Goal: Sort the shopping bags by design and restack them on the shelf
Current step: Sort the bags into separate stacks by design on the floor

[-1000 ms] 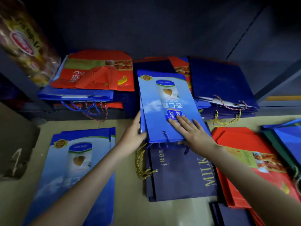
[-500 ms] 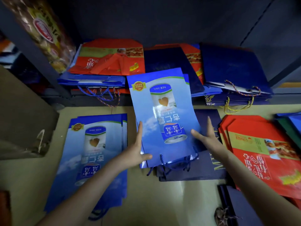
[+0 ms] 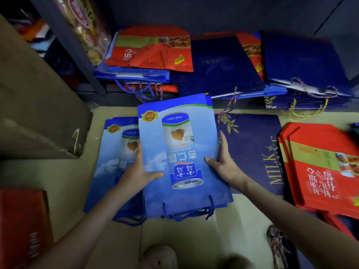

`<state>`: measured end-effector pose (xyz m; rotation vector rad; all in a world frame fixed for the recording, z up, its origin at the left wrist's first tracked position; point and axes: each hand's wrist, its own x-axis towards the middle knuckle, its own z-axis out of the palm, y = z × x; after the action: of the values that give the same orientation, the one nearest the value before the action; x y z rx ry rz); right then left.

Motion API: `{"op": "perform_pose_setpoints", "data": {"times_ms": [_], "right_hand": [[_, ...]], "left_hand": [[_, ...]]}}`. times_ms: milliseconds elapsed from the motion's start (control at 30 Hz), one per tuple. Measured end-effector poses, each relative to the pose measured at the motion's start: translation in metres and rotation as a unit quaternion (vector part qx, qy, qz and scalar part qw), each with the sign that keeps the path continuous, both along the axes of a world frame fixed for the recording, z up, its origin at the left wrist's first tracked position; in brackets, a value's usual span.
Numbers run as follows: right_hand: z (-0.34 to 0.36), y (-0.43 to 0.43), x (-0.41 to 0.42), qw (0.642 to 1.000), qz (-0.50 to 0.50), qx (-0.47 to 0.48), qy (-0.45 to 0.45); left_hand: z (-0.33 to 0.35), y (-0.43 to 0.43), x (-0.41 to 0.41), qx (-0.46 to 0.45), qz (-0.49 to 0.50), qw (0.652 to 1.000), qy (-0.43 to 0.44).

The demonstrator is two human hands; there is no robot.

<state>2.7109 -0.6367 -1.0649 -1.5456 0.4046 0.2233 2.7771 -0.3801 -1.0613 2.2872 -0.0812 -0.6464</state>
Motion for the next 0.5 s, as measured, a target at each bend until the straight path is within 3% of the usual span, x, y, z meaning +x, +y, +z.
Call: {"op": "perform_pose_setpoints", "data": {"times_ms": [167,267,500], "right_hand": [[-0.027,0.064,-0.002,0.965,0.157,-0.205,0.042],[-0.037,0.097,0.002,0.948,0.202,-0.236,0.066],[-0.047,0.13,0.033,0.945,0.228,-0.222,0.075]], "left_hand": [[-0.007,0.066,-0.019,0.099,-0.012,0.995,0.023],[-0.015,0.097,-0.024,0.14,0.006,0.989,0.034],[-0.027,0.122,-0.012,0.173,0.081,0.98,-0.047]]}}
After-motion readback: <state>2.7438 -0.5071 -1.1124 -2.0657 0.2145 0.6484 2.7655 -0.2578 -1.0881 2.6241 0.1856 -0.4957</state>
